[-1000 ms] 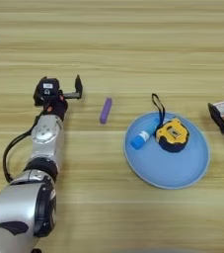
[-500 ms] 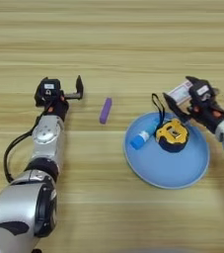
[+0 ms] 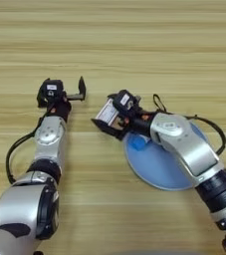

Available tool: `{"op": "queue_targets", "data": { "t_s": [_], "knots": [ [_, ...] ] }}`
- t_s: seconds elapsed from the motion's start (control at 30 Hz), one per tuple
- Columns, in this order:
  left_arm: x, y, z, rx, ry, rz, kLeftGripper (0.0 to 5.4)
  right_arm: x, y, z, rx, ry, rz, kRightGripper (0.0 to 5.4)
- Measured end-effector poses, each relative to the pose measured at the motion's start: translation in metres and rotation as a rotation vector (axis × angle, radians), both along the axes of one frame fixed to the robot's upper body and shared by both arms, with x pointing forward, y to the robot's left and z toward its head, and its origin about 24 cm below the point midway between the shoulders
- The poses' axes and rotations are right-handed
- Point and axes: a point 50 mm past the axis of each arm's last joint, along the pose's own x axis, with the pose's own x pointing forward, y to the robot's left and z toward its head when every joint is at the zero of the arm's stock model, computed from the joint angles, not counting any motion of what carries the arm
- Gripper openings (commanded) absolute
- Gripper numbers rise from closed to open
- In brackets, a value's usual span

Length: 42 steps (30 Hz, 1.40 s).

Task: Move the objects on the table

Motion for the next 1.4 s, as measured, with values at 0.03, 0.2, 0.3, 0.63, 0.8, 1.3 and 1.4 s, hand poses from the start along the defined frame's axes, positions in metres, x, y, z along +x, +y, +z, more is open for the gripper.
{"op": "queue_targets", "data": {
  "t_s": [0.03, 0.2, 0.3, 0.63, 0.8, 1.3, 1.4],
  "knots": [
    [0.000, 0.000, 0.000, 0.001, 0.000, -0.001, 5.40, -0.001, 0.001, -0.001, -0.003, 0.005, 0.006, 3.93],
    [0.000, -0.003, 0.000, 0.009, -0.001, -0.007, 5.40, -0.013, 0.003, -0.023, -0.038, 0.085, 0.041, 3.93],
    [0.000, -0.003, 0.000, 0.012, -0.002, -0.006, 5.40, -0.015, 0.005, -0.032, -0.066, 0.115, 0.057, 3.93],
    [0.000, -0.007, 0.001, 0.008, -0.009, -0.010, 5.40, -0.014, 0.005, -0.042, -0.056, 0.074, 0.061, 5.32],
    [0.000, -0.007, 0.001, 0.008, -0.010, -0.009, 5.40, -0.014, 0.004, -0.034, -0.002, 0.036, 0.051, 5.37],
    [0.000, -0.008, 0.001, 0.007, -0.011, -0.008, 5.40, 0.012, -0.051, 0.020, 0.156, -0.187, -0.252, 5.37],
    [0.000, -0.009, 0.001, 0.006, -0.012, -0.010, 5.40, 0.018, -0.073, 0.022, 0.165, -0.217, -0.349, 5.37]
  ]
}}
